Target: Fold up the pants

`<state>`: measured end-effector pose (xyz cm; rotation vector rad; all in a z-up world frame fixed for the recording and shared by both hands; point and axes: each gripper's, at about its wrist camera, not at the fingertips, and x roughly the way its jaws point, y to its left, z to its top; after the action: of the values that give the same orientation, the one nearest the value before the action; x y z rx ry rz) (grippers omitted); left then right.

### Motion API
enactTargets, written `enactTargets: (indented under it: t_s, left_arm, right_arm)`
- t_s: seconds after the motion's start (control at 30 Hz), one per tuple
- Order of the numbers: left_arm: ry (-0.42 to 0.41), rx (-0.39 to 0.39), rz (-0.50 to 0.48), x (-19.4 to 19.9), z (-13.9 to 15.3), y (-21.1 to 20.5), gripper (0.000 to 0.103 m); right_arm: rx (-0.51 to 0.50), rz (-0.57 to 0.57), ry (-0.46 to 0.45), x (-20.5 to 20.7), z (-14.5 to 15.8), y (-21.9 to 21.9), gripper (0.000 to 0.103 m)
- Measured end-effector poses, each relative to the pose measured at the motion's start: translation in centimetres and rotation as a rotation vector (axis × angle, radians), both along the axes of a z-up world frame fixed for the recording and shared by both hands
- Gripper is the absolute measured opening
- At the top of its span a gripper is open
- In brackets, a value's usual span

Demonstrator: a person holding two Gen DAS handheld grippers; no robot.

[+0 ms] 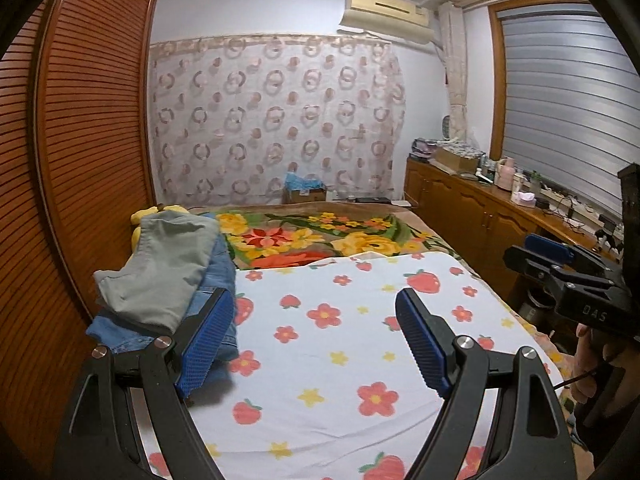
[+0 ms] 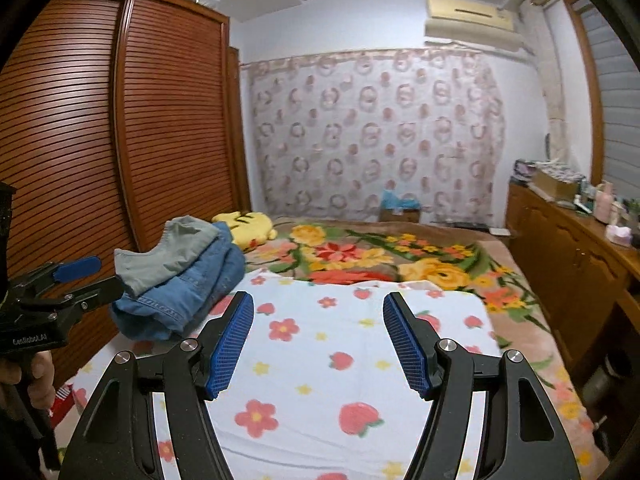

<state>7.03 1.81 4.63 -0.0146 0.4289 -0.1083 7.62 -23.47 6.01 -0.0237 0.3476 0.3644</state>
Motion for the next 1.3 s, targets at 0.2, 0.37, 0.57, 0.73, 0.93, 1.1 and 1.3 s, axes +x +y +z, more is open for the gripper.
enactTargets:
  t_s: [0.2,0.37,0.57,0.73,0.93,1.1,1.3]
  left_arm:
    - [-0.007,0.004,-0.007,-1.5,0.1,-1.1,0.084]
    - [-0.005,0.004,-0.004,-1.8,0.0,-1.3,0.084]
    - [-0.003,0.003,0.0,-2.4,-0.2,-1.5,0.084]
    - [-0.002,0.005,0.008,-3.1,-0.5,-1.4,0.084]
    - [0.002,0.0,0.011,-3.1,-0.3,-1.1,0.084]
    - [0.002,-0.002,0.011,-3.1,-0.4,-1.1,0.084]
    - [0.002,0.0,0.011,-3.1,-0.3,-1.1,0.084]
  right_arm:
    - [0.005,-0.044,-0.007,-2.9,-0.4,0.9,0.069]
    - [0.007,-0.073,-0.009,-4.4,-0.7,1.3,0.069]
    - [0.023,-0.09,-0.012,-5.3,-1.2,1.4,0.069]
    - [0.024,-0.09,-0.008,-5.2,-1.2,1.5,0.069]
    - [0.028,-0.09,-0.007,-5.0,-1.3,1.0,0.069]
    - [0.025,-0.088,-0.007,-4.9,-1.5,0.5,0.069]
    - [0.024,-0.089,-0.009,-4.9,-1.5,0.3,0.069]
